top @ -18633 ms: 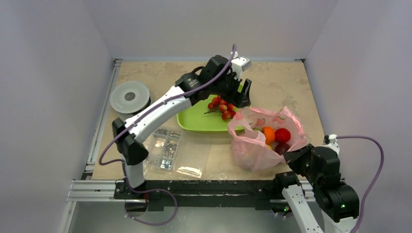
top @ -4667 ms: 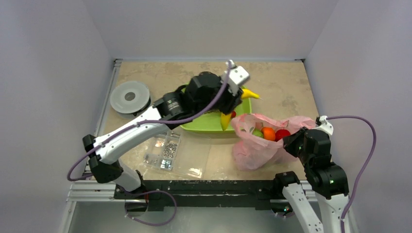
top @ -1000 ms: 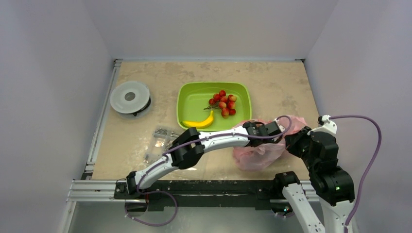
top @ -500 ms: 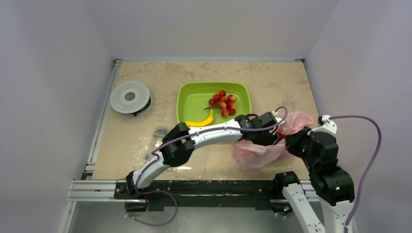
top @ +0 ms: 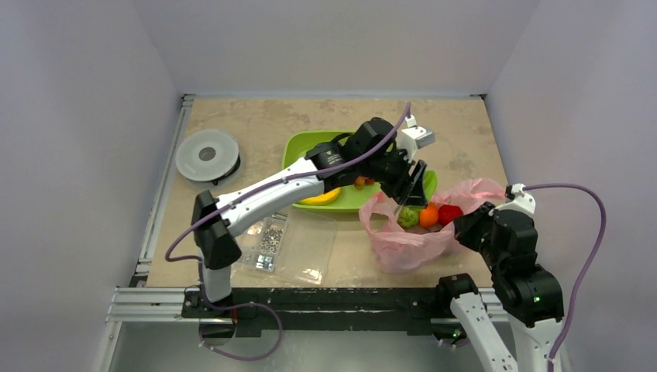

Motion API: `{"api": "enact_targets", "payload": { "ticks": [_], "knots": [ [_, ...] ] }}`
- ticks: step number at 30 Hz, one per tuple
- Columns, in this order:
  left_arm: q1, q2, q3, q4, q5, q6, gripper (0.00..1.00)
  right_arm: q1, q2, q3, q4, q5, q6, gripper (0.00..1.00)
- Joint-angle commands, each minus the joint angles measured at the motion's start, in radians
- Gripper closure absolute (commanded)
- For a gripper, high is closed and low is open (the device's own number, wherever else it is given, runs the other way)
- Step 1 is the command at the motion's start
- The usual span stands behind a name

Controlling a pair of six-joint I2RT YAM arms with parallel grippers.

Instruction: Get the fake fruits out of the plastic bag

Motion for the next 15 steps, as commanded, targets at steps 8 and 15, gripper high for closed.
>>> {"api": "enact_targets", "payload": {
  "ticks": [8, 15],
  "knots": [
    [0.089, -0.246, -0.141, -0.219, -0.734, 0.361, 0.93, -0.001, -0.004, -0.003, 0.040, -0.008, 0.001, 1.00],
    [0.159, -0.167, -0.243, -0.213, -1.165, 0.341, 1.00, 0.000, -0.012, 0.002, 0.027, -0.005, 0.001, 1.00]
  ]
}}
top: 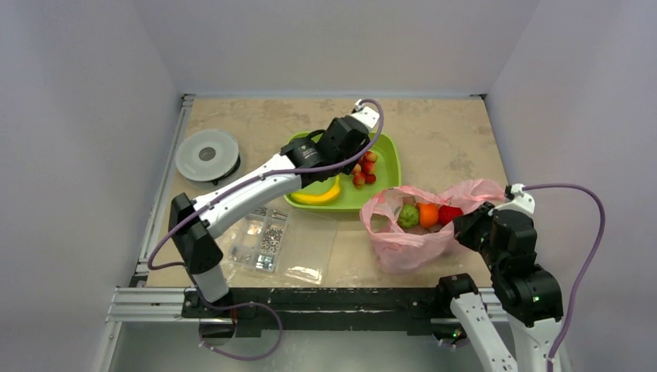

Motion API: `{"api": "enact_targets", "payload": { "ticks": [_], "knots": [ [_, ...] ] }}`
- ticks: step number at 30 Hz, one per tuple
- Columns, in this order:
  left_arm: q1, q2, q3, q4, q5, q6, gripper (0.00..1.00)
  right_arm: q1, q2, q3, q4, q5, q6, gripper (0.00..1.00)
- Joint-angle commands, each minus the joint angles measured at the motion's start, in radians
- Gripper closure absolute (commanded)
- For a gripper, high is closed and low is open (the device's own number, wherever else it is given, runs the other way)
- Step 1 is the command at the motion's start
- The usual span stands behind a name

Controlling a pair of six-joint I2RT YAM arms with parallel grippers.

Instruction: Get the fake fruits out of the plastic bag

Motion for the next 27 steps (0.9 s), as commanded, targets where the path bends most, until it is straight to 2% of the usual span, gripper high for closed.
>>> {"api": "enact_targets", "payload": {
  "ticks": [1, 5, 10, 11, 12, 14, 16, 20, 22, 24, 27],
  "knots": [
    [0.079, 0.039, -0.099, -0.020, -0.211, -0.033, 0.99, 0.000, -0.011, 0.010, 0.019, -0.003, 0.000, 1.00],
    [0.184, 0.114, -0.120, -0.039, 0.014, -0.164, 0.99, 0.000, -0.009, 0.012, 0.019, -0.003, 0.001, 1.00],
    [0.266, 0.251, -0.102, -0.057, 0.235, -0.226, 1.00, -0.001, -0.006, 0.018, 0.018, -0.006, 0.001, 1.00],
    [0.279, 0.271, -0.102, -0.060, 0.265, -0.235, 0.98, 0.000, -0.005, 0.020, 0.019, -0.009, 0.001, 1.00],
    [0.293, 0.286, -0.106, -0.061, 0.308, -0.244, 0.91, -0.001, -0.005, 0.023, 0.016, -0.009, 0.000, 1.00],
    [0.314, 0.300, -0.120, -0.056, 0.349, -0.260, 0.65, 0.000, -0.005, 0.028, 0.013, -0.009, 0.001, 1.00],
    [0.318, 0.281, -0.145, -0.046, 0.331, -0.276, 0.49, -0.001, -0.006, 0.030, 0.012, -0.008, 0.001, 1.00],
    [0.318, 0.207, -0.201, -0.007, 0.327, -0.255, 0.36, 0.000, -0.006, 0.025, 0.014, -0.008, 0.001, 1.00],
    [0.318, 0.184, -0.197, -0.019, 0.328, -0.242, 0.23, -0.001, -0.005, 0.021, 0.018, -0.009, 0.001, 1.00],
    [0.318, 0.170, -0.175, -0.045, 0.328, -0.234, 0.02, -0.001, -0.002, 0.020, 0.021, -0.009, 0.001, 1.00],
    [0.318, 0.137, -0.141, -0.086, 0.338, -0.231, 0.00, -0.001, 0.004, 0.025, 0.025, -0.006, -0.002, 1.00]
  ]
}}
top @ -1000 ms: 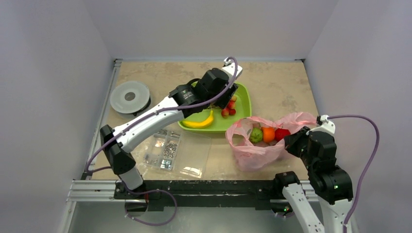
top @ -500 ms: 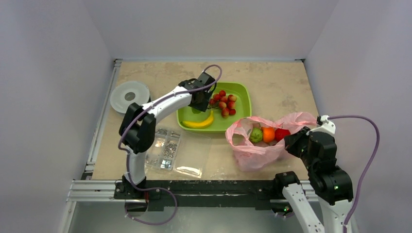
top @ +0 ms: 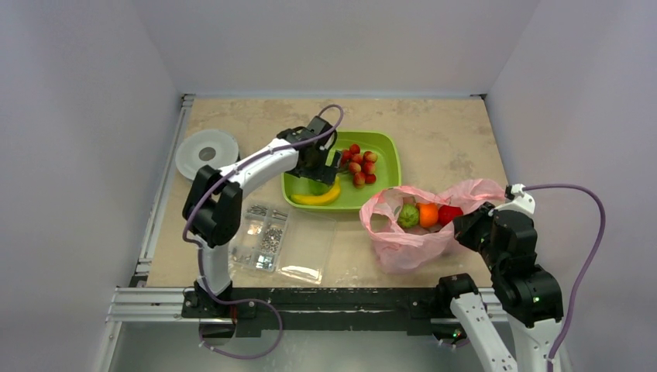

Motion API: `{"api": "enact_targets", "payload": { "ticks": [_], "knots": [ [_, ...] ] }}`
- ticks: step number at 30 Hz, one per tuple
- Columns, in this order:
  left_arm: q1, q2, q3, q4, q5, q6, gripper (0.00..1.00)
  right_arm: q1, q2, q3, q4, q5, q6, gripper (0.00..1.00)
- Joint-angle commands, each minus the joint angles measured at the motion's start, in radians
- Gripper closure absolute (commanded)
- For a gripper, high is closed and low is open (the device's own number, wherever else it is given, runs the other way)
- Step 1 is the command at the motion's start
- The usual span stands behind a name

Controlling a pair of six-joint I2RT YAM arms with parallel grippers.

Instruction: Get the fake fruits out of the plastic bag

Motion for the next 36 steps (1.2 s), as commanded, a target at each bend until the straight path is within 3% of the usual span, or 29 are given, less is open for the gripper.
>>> {"api": "enact_targets", "payload": {
  "ticks": [1, 4, 5, 6, 12, 17, 21, 28, 36],
  "knots": [
    [0.002, -0.119, 0.063, -0.022, 0.050, 0.014, 0.01, 0.000, 0.009, 0.026, 0.026, -0.006, -0.002, 1.00],
    [-0.004, -0.231, 0.065, 0.042, 0.210, 0.015, 0.10, -0.001, 0.010, 0.034, 0.023, -0.001, -0.002, 1.00],
    [-0.022, -0.285, 0.086, 0.117, 0.381, -0.022, 0.23, -0.001, 0.010, 0.033, 0.020, -0.002, -0.003, 1.00],
    [-0.043, -0.307, 0.095, 0.158, 0.447, -0.035, 0.27, 0.000, 0.009, 0.032, 0.018, -0.003, -0.002, 1.00],
    [-0.280, -0.255, 0.262, 0.224, 0.633, -0.017, 0.43, -0.001, -0.005, 0.031, 0.020, -0.006, -0.004, 1.00],
    [-0.398, -0.099, 0.441, 0.075, 0.596, 0.023, 0.55, 0.000, -0.006, 0.045, 0.012, -0.004, -0.004, 1.00],
    [-0.451, -0.011, 0.474, 0.039, 0.558, -0.009, 0.60, 0.000, -0.011, 0.059, 0.011, -0.004, -0.004, 1.00],
    [-0.508, 0.138, 0.509, 0.112, 0.657, -0.083, 0.60, 0.000, -0.024, 0.052, 0.025, -0.021, -0.010, 1.00],
    [-0.508, 0.274, 0.626, 0.062, 0.629, -0.100, 0.62, -0.001, -0.048, 0.037, 0.048, -0.109, -0.032, 1.00]
  ]
}}
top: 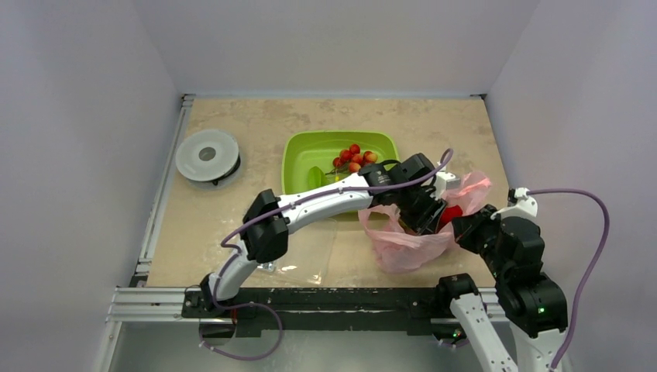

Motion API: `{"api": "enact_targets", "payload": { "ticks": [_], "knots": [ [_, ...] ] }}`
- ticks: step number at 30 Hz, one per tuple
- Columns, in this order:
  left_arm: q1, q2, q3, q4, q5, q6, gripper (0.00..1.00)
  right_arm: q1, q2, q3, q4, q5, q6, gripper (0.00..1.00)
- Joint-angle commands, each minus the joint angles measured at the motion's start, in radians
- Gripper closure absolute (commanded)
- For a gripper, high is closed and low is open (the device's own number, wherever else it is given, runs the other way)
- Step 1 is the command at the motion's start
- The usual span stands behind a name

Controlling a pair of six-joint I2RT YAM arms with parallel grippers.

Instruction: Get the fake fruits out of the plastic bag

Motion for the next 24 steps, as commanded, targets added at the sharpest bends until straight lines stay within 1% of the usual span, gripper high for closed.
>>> {"api": "enact_targets", "payload": {
  "ticks": [1, 8, 9, 10, 15, 17, 18, 21, 24],
  "knots": [
    [0.005, 0.031, 0.104, -0.014, 0.014, -0.016, 0.62, 0.000, -0.024, 0.012, 0.054, -0.073, -0.031, 1.00],
    [-0.001, 0.087, 0.121, -0.077, -0.054, 0.068, 0.63, 0.000, -0.040, 0.031, 0.102, -0.115, -0.032, 1.00],
    [-0.002, 0.096, 0.131, -0.099, -0.070, 0.085, 0.69, 0.000, -0.041, 0.034, 0.107, -0.116, -0.032, 1.00],
    [-0.006, 0.104, 0.137, -0.112, -0.081, 0.102, 0.71, 0.000, -0.041, 0.036, 0.112, -0.114, -0.032, 1.00],
    [-0.012, 0.140, 0.134, -0.146, -0.084, 0.147, 0.71, 0.000, -0.036, 0.030, 0.104, -0.093, -0.034, 1.00],
    [-0.016, 0.136, 0.111, -0.156, -0.098, 0.167, 0.72, 0.000, -0.034, 0.027, 0.096, -0.077, -0.032, 1.00],
    [-0.019, 0.131, 0.093, -0.157, -0.108, 0.183, 0.71, -0.001, -0.034, 0.024, 0.089, -0.067, -0.030, 1.00],
    [-0.031, 0.115, 0.021, -0.162, -0.163, 0.223, 0.61, 0.000, -0.029, 0.020, 0.078, -0.057, -0.028, 1.00],
    [-0.037, 0.108, -0.028, -0.166, -0.222, 0.245, 0.57, -0.001, -0.027, 0.021, 0.079, -0.052, -0.028, 1.00]
  ]
}}
